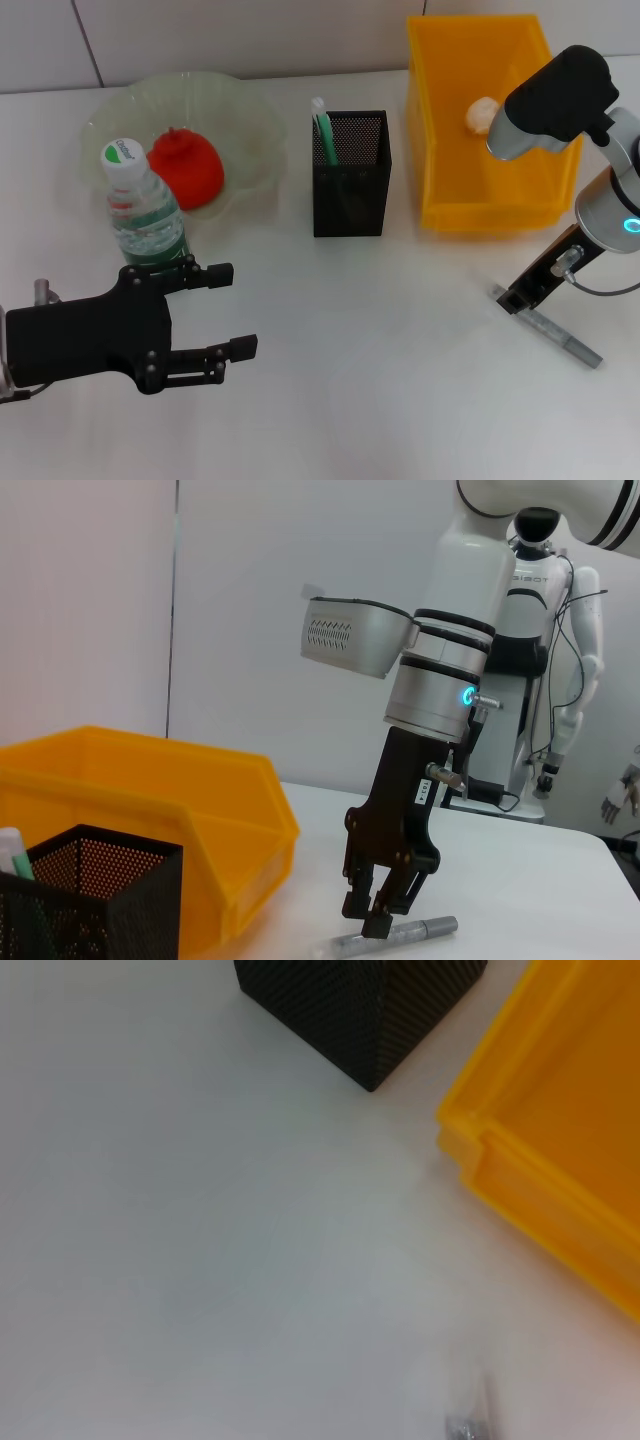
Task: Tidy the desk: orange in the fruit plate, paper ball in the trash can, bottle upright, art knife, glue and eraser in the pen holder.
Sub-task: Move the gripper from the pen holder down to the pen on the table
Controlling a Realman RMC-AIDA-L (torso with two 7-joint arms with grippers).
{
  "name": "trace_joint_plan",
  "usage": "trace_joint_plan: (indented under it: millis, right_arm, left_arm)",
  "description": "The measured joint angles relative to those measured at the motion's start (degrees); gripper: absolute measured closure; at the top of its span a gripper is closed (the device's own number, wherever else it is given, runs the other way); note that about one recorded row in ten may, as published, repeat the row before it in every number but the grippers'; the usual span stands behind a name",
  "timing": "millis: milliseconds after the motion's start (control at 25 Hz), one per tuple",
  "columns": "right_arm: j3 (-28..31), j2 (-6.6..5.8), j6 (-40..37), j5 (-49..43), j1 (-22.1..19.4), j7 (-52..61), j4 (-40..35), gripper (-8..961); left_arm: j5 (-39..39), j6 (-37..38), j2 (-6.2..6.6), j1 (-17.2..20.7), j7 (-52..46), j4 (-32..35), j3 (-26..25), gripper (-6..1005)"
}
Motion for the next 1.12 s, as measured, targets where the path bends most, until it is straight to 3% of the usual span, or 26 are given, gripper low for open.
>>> trace_joint_plan:
  millis: [1120]
  right_arm:
    - [0.09, -0.02, 1.51, 0.2, 0.35, -0.14, 2.87, 653]
  left_arm:
    - [-0.01, 1.69, -0.04, 0.55, 1.38, -0.01, 0.44, 189]
